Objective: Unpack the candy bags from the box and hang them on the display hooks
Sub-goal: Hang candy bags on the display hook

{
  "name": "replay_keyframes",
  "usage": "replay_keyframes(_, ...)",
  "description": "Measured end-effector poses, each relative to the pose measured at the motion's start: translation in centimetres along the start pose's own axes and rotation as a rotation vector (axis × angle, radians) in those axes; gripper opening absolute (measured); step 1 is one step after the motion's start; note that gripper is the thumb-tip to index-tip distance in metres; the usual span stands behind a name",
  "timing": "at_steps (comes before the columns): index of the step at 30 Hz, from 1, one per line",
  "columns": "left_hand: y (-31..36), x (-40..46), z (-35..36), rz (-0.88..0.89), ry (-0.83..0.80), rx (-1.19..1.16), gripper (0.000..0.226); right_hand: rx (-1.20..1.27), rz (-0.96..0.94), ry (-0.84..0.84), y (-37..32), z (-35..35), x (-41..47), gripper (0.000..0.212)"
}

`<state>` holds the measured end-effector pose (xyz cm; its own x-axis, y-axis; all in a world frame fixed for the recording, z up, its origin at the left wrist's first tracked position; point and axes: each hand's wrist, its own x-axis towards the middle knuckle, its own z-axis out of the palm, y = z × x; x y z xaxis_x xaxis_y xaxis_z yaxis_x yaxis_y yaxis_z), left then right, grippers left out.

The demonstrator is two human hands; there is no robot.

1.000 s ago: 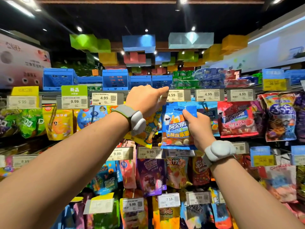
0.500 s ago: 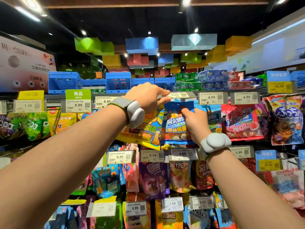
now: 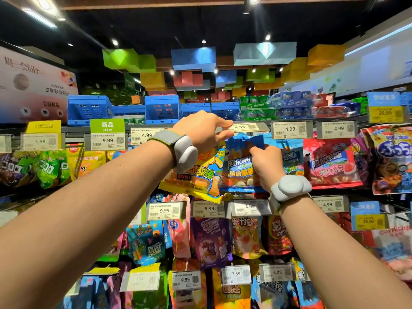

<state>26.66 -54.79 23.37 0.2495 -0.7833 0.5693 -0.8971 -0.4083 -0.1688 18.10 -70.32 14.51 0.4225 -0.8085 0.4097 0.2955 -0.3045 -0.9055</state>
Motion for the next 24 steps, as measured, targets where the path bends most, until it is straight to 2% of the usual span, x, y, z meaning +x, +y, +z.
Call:
replay_keyframes(6,-0.5,0.1,0.3,-0.023,-0.005,-0.026,0.054,0.02,0.035,-0.023,1.2,0.4,1.1,0.013)
replay_keyframes(12,-0.4,0.3,0.4,0.005,-0.004,-0.077,0.054,0.034,0.045,0.016,1.8,1.2,2.1,0.024)
replay_keyframes(13,-0.4,0.3,0.4,0.007,-0.001,-0.078,0.055,-0.032,0.023,0.022,2.2,1.6,2.7,0.029)
replay_keyframes(16,-0.3,0.0,0.5,-0.008,0.029,-0.061,0.054,-0.297,0.037,0.041,2.9,2.4,3.9,0.059)
replay_keyframes(18,-0.3,-0.1,0.5,-0.016,0.044,-0.054,0.052,-0.357,0.057,0.037,3.0,2.6,4.1,0.066)
replay_keyframes(21,-0.3,-0.3,0.7,-0.012,0.05,-0.052,0.051,-0.406,0.058,-0.018,3.5,2.7,4.5,0.06)
replay_keyframes(24,-0.6,-0.2,0.7,-0.017,0.049,-0.03,0.052,-0.754,0.05,-0.146,3.4,3.4,5.1,0.044)
